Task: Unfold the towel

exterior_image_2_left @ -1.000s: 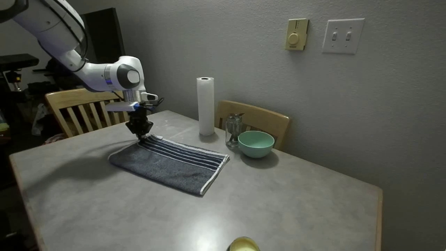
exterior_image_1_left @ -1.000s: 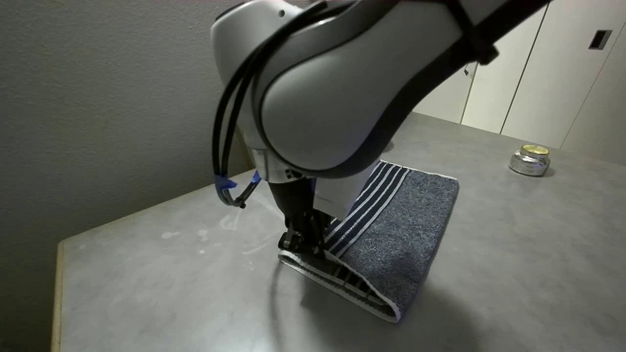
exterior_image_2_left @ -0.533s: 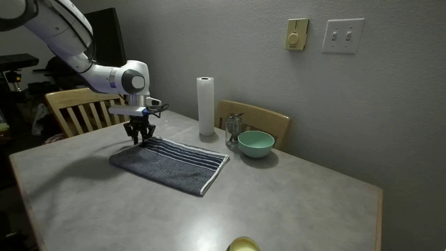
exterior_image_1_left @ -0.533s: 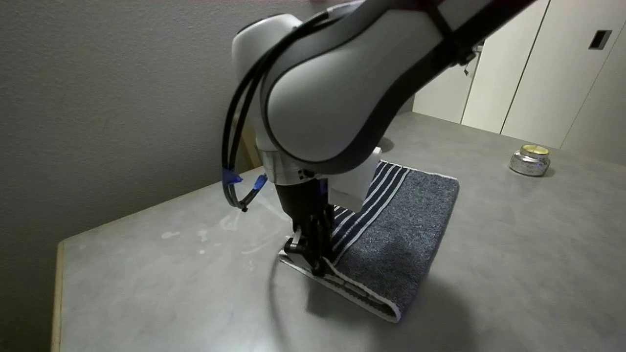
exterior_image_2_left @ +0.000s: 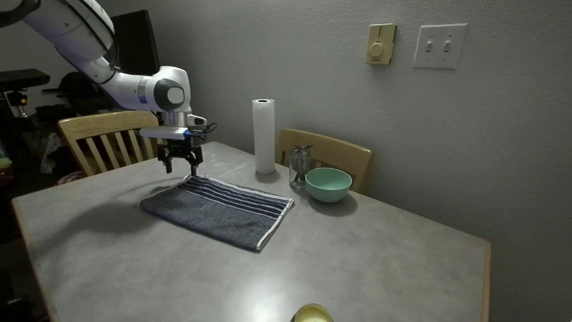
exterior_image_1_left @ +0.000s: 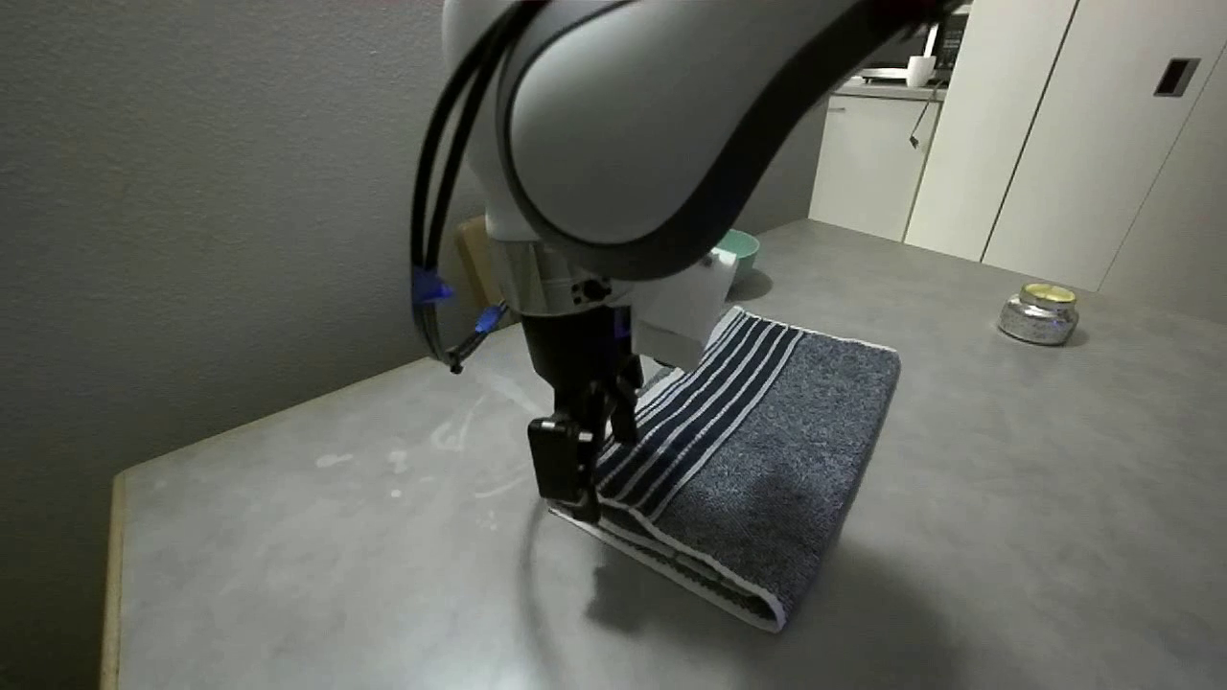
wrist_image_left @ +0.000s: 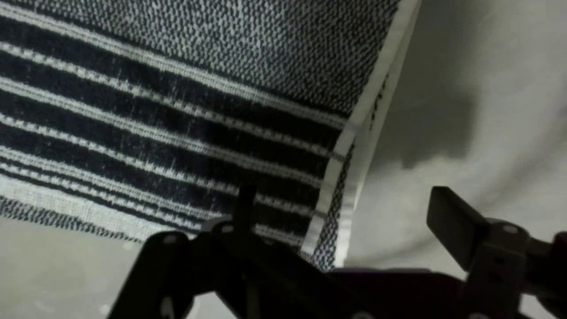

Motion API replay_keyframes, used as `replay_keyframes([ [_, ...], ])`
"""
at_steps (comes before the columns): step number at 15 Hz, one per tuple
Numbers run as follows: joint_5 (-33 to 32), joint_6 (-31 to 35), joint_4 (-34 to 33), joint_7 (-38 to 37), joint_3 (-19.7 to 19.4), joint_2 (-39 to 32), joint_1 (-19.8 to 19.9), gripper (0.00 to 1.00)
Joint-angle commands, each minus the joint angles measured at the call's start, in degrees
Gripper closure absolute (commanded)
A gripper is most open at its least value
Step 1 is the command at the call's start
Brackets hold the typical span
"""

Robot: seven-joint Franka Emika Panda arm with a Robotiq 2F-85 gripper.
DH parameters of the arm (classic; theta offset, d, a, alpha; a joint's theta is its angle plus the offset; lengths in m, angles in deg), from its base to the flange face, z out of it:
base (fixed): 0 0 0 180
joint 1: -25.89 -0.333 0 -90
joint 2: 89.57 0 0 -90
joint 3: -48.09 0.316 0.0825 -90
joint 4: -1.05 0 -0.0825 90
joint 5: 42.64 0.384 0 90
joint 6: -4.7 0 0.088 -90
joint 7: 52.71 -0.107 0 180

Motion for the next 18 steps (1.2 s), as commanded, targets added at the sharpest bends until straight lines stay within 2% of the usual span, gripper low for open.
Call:
replay_keyframes([
  [1, 1.5, 3.0, 6.4, -0.3, 0.2, 6.7, 2.2, 0.00],
  [8, 1.6, 5.3, 12.0, -1.7, -0.7, 14.0, 4.5, 0.00],
  [10, 2.0, 5.0, 12.5, -1.9, -0.7, 14.2, 5.0, 0.00],
  [11, 0.9, 3.1, 8.5, -1.7, -0.8, 11.9, 4.1, 0.00],
  [18, 1.0, 3.6, 9.8, -1.8, -0.9, 12.4, 4.4, 0.00],
])
